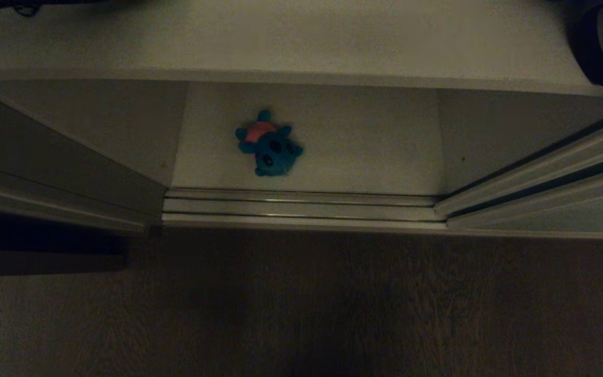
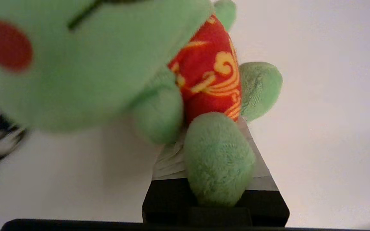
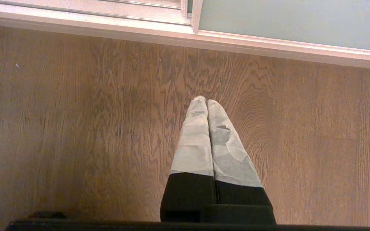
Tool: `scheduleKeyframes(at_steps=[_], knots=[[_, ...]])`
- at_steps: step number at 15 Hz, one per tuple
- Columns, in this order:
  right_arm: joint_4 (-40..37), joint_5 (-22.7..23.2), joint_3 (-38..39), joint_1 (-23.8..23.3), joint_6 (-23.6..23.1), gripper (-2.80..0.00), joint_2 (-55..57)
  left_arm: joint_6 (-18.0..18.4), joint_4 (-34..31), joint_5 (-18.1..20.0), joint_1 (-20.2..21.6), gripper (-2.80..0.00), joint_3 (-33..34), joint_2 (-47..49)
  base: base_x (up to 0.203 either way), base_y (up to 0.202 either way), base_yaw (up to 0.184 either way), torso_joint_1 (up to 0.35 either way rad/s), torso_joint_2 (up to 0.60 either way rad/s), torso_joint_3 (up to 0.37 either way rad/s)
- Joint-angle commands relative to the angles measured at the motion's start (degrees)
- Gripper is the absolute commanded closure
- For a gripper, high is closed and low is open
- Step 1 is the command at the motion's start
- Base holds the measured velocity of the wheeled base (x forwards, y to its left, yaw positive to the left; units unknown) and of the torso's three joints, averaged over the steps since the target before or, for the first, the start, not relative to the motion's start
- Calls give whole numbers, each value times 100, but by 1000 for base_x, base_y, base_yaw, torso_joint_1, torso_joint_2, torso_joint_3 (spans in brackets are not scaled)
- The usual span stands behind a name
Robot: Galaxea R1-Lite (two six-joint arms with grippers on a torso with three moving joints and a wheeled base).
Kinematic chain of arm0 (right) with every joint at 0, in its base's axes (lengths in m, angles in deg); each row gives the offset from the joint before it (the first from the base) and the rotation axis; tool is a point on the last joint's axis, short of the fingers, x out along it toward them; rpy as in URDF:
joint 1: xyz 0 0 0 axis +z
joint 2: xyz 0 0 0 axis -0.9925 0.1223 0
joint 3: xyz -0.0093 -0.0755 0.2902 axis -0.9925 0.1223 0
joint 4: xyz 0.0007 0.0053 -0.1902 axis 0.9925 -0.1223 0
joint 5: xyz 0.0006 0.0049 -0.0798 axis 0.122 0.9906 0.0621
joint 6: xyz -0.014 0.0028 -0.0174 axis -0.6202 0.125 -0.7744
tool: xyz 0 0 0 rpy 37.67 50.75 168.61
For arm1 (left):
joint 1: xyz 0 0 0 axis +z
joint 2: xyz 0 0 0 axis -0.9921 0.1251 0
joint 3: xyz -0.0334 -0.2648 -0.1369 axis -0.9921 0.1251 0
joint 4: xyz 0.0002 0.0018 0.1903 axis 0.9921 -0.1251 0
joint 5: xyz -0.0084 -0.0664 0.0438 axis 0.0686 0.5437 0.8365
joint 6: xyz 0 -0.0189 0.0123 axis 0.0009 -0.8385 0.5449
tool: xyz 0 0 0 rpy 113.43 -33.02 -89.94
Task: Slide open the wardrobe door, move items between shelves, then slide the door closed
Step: Place the green doll on the higher shelf
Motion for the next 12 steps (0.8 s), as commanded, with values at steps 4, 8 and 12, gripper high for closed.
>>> scheduleKeyframes(at_steps=[4,8,12], knots=[[2,-1,1,2,-3,0,-6,-34,179,-134,-172,0,-606,631,0,0,0,0,0,0],[2,-1,1,2,-3,0,-6,-45,190,-310,-343,0,-735,680,0,0,0,0,0,0],[2,-1,1,2,-3,0,-6,-85,148,-504,-412,-280,-1045,662,0,0,0,0,0,0]])
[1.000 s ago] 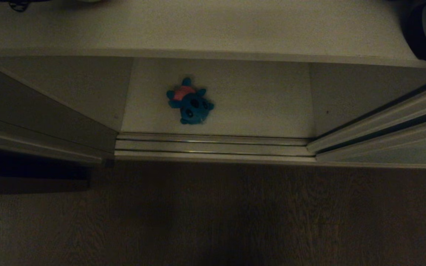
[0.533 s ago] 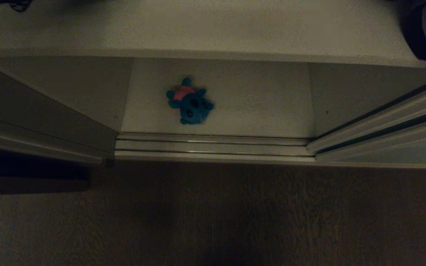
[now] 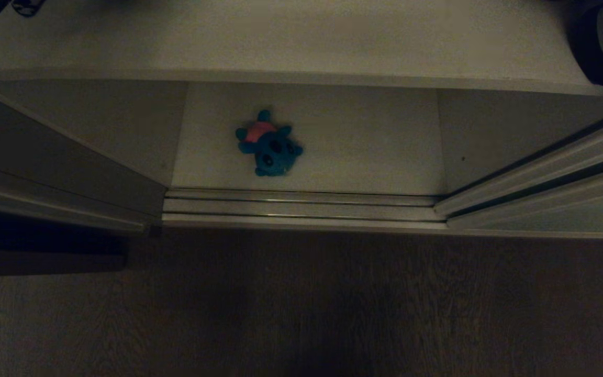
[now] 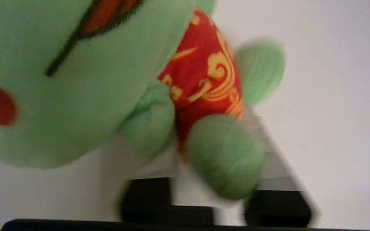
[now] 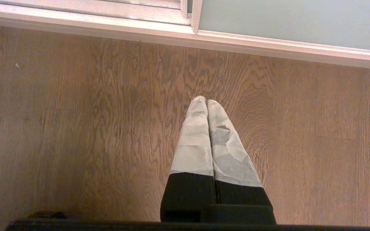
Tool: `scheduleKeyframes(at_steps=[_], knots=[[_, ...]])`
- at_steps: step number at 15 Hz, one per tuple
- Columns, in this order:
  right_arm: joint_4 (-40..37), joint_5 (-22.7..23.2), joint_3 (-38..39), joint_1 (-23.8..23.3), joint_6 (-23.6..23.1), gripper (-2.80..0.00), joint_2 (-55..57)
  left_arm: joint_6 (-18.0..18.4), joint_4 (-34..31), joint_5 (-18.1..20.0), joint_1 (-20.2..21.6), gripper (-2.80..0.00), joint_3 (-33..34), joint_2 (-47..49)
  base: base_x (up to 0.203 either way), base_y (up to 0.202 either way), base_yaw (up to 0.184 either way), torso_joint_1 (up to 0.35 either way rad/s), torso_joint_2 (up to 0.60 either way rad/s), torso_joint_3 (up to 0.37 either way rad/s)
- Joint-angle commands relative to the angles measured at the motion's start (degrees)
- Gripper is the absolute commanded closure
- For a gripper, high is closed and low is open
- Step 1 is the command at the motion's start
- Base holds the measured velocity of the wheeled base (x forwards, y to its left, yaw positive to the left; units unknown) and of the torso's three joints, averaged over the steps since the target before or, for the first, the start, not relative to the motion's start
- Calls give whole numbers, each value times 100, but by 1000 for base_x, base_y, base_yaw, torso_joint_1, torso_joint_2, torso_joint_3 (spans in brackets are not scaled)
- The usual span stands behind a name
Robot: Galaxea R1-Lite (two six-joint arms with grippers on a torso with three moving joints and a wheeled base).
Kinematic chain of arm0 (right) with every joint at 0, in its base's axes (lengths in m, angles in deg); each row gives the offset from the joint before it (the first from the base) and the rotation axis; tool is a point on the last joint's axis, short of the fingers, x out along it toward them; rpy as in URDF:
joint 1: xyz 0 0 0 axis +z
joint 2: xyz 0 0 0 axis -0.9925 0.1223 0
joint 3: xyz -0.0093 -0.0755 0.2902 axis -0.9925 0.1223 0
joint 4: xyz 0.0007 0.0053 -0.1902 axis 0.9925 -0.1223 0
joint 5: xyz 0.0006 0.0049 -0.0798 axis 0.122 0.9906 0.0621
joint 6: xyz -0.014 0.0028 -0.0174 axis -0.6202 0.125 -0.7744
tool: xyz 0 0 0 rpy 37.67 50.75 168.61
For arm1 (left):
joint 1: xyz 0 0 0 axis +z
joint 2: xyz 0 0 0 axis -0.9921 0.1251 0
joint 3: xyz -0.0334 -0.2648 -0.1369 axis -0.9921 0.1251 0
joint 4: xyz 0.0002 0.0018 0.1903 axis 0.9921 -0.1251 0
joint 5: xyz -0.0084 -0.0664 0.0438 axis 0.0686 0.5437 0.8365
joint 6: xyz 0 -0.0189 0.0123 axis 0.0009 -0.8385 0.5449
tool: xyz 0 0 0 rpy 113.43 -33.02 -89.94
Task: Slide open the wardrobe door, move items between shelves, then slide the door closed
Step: Place the green doll on the higher shelf
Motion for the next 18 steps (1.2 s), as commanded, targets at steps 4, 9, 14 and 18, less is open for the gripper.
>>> scheduleKeyframes(at_steps=[4,9,14,18], knots=[[4,1,1,2,-2,0,-6,45,-62,11,-17,-280,-115,-208,0,0,0,0,0,0],[4,1,1,2,-2,0,-6,105,-170,92,-25,-280,212,-492,0,0,0,0,0,0],[7,1,1,2,-2,0,-6,107,-218,19,-85,-280,244,-427,0,0,0,0,0,0],[13,1,1,2,-2,0,-6,123,-200,-111,-96,-280,165,-368,0,0,0,0,0,0]])
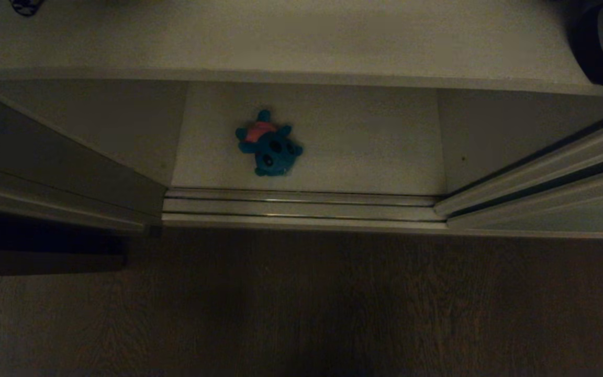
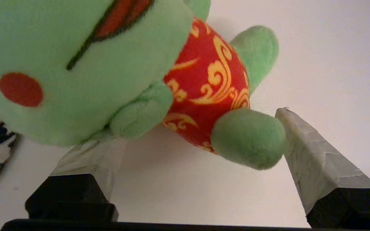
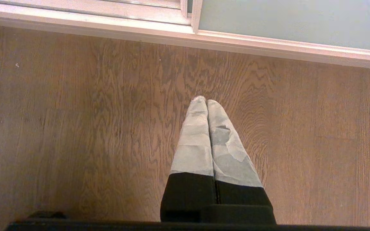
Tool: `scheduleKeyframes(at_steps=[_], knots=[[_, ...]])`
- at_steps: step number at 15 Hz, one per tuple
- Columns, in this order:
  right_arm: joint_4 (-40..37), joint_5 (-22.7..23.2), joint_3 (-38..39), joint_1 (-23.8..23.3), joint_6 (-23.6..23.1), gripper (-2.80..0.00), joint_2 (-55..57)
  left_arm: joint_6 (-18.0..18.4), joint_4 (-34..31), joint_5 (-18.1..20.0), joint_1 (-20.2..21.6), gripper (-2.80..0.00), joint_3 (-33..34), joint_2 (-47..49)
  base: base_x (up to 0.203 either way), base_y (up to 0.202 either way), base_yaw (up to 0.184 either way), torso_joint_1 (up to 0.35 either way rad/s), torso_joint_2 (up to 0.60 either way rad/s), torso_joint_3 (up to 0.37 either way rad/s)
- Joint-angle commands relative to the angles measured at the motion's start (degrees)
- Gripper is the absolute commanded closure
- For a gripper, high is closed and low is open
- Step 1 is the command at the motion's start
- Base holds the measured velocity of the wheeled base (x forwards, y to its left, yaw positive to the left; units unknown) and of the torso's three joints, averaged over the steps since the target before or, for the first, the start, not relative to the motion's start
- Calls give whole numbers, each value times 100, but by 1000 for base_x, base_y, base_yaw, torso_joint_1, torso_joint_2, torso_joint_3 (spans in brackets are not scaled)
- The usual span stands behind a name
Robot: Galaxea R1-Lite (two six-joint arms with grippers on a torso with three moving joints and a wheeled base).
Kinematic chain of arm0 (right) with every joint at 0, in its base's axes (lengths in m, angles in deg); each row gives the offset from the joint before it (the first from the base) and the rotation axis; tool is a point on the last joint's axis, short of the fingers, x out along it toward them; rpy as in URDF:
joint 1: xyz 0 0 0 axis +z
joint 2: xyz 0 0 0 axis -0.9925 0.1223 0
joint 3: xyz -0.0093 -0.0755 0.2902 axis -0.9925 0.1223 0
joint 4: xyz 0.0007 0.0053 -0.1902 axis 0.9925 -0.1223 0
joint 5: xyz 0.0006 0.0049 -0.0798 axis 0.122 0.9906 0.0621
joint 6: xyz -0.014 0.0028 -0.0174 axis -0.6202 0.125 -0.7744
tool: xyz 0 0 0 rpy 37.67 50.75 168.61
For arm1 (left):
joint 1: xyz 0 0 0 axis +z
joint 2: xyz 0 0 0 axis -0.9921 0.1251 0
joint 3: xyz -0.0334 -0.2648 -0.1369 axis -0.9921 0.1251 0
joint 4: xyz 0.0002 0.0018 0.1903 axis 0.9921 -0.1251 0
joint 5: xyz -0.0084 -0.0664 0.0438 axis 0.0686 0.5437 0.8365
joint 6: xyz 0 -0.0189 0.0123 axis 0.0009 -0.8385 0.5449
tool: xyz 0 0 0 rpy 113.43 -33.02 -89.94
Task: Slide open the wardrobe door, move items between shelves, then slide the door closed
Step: Place the green doll on the higher shelf
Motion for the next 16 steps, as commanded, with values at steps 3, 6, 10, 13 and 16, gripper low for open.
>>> scheduleKeyframes(at_steps=[3,6,10,13,16], knots=[[2,1,1,2,-3,0,-6,36,0,14,-3,-280,-120,-126,0,0,0,0,0,0],[2,1,1,2,-3,0,-6,211,-45,153,-3,-280,-121,-379,0,0,0,0,0,0],[2,1,1,2,-3,0,-6,163,-376,171,-53,-280,107,-463,0,0,0,0,0,0],[2,1,1,2,-3,0,-6,112,-380,110,-153,-280,272,-402,0,0,0,0,0,0],[2,1,1,2,-3,0,-6,85,-320,79,-170,-280,217,-208,0,0,0,0,0,0]])
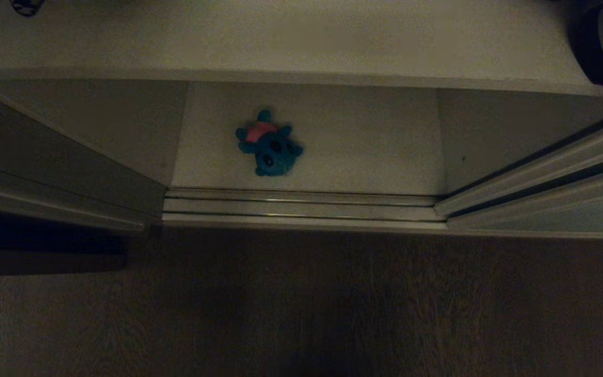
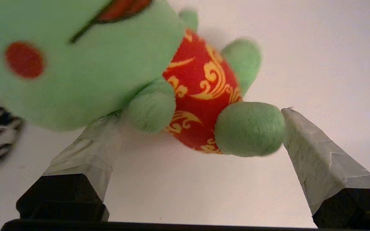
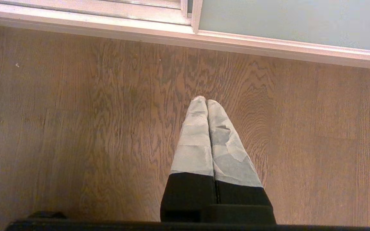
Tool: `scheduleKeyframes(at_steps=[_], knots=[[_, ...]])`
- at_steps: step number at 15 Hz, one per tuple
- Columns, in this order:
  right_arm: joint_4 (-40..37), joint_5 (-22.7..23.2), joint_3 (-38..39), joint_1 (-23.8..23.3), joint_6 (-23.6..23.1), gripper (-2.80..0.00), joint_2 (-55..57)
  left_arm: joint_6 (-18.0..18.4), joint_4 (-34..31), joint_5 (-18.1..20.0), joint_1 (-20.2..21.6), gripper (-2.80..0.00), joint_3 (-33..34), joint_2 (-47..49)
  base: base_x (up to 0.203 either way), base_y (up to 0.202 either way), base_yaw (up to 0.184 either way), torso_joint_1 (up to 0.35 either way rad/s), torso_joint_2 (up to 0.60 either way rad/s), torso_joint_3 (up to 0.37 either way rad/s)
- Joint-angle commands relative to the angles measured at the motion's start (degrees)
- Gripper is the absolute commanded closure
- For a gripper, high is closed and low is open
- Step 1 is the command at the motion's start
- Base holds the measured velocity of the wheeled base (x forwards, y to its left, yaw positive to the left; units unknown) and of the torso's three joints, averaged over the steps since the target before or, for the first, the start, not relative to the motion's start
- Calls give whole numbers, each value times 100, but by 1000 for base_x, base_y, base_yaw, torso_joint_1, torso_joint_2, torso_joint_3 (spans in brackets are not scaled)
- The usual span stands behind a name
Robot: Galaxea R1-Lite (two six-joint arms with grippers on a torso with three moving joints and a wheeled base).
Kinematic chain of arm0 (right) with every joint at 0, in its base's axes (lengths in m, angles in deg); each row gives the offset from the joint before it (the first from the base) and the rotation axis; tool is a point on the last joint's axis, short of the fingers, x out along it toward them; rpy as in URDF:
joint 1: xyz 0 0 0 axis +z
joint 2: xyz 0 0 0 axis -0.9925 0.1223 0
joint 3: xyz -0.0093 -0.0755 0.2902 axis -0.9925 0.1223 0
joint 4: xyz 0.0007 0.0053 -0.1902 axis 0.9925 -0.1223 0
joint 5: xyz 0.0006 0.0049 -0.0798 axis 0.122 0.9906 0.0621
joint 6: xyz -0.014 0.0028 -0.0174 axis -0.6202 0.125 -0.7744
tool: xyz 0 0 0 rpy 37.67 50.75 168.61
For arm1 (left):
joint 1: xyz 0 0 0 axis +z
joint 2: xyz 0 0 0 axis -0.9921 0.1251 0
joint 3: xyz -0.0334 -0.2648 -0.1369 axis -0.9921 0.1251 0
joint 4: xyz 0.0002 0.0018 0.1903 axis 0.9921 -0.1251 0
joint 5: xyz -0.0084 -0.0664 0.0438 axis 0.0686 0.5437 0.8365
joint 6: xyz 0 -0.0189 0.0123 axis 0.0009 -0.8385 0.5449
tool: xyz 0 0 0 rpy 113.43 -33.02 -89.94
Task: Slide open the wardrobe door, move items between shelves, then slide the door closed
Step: Place the green doll on the higher shelf
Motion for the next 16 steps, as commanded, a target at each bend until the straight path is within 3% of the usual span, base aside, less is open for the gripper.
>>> scheduleKeyframes(at_steps=[1,3,11,14,16], knots=[[3,1,1,2,-3,0,-6,2,12,-88,-4,-280,-61,157,0,0,0,0,0,0],[3,1,1,2,-3,0,-6,0,1,-299,-8,-280,-247,220,0,0,0,0,0,0],[3,1,1,2,-3,0,-6,-12,-60,-300,-287,-280,-729,178,0,0,0,0,0,0],[3,1,1,2,-3,0,-6,-566,-182,-519,-376,-280,-715,211,0,0,0,0,0,0],[3,1,1,2,-3,0,-6,-674,-249,-680,-368,-280,-645,292,0,0,0,0,0,0]])
